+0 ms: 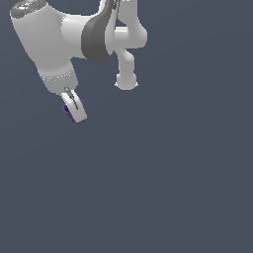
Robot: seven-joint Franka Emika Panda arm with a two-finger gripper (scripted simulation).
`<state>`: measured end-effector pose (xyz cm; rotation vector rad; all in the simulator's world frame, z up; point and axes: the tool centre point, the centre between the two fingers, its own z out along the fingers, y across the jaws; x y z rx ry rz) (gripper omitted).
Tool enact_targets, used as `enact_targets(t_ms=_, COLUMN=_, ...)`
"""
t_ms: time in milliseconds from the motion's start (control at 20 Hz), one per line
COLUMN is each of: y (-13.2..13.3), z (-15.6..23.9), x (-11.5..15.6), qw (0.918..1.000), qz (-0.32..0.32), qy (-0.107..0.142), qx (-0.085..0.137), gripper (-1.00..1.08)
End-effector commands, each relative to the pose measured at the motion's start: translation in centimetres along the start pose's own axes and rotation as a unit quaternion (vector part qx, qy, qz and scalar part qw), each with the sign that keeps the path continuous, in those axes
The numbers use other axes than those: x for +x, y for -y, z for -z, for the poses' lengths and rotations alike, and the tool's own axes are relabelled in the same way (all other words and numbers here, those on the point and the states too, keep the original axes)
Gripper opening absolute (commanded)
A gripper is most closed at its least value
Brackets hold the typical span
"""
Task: Pick up the object and move it to a goal position.
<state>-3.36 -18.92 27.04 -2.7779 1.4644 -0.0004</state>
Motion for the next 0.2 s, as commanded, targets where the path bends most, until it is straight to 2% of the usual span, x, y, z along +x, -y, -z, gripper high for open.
enact_targets(t_ms=0, y=-0.09, z=0.45, x=0.24, qw=1.0, qz=0.001, qy=0.0, qx=0.0, gripper=-1.0)
enact_targets(t_ms=150, y=0.0, z=0.42, x=0.26, qw=1.0, qz=0.001, qy=0.0, qx=0.0, gripper=-1.0)
